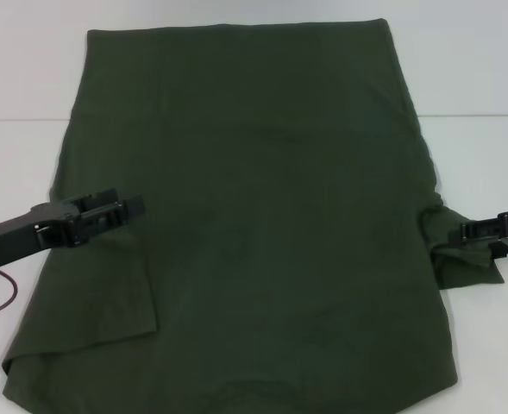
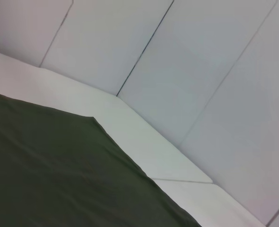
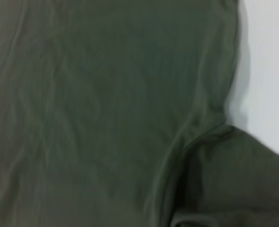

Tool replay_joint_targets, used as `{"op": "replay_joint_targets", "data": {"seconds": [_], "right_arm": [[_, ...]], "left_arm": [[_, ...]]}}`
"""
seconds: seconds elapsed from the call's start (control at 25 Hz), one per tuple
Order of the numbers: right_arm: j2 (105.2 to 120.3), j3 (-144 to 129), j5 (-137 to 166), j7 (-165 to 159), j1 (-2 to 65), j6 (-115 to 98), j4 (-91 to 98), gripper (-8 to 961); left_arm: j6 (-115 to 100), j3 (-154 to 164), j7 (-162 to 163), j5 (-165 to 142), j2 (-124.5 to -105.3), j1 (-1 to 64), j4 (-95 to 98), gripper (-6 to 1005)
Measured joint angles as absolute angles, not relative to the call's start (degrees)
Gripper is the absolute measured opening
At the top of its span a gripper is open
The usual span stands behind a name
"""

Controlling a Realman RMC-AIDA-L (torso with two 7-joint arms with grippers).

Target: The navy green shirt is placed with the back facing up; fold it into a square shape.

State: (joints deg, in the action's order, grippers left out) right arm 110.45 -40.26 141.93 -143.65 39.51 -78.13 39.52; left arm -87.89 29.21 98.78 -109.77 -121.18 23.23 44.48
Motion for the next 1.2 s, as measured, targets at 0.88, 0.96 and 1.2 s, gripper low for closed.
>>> {"op": "replay_joint_targets", "data": {"seconds": [0.88,0.96,1.2], "right_arm": [[110.60,-40.6,144.3,-144.3,39.3,-76.2,39.5,916],[110.92,-40.6,144.3,-144.3,39.4,-75.7,39.5,915],[111.22,-40.4,144.3,-144.3,39.4,-77.3,39.4,901]], "left_arm": [[-87.9,28.7,98.7,-109.8,-121.20,23.3,44.5,722],[-87.8,28.7,98.8,-109.8,-121.20,23.3,44.4,722],[-87.6,28.7,98.8,-109.8,-121.31,23.3,44.4,722]]}}
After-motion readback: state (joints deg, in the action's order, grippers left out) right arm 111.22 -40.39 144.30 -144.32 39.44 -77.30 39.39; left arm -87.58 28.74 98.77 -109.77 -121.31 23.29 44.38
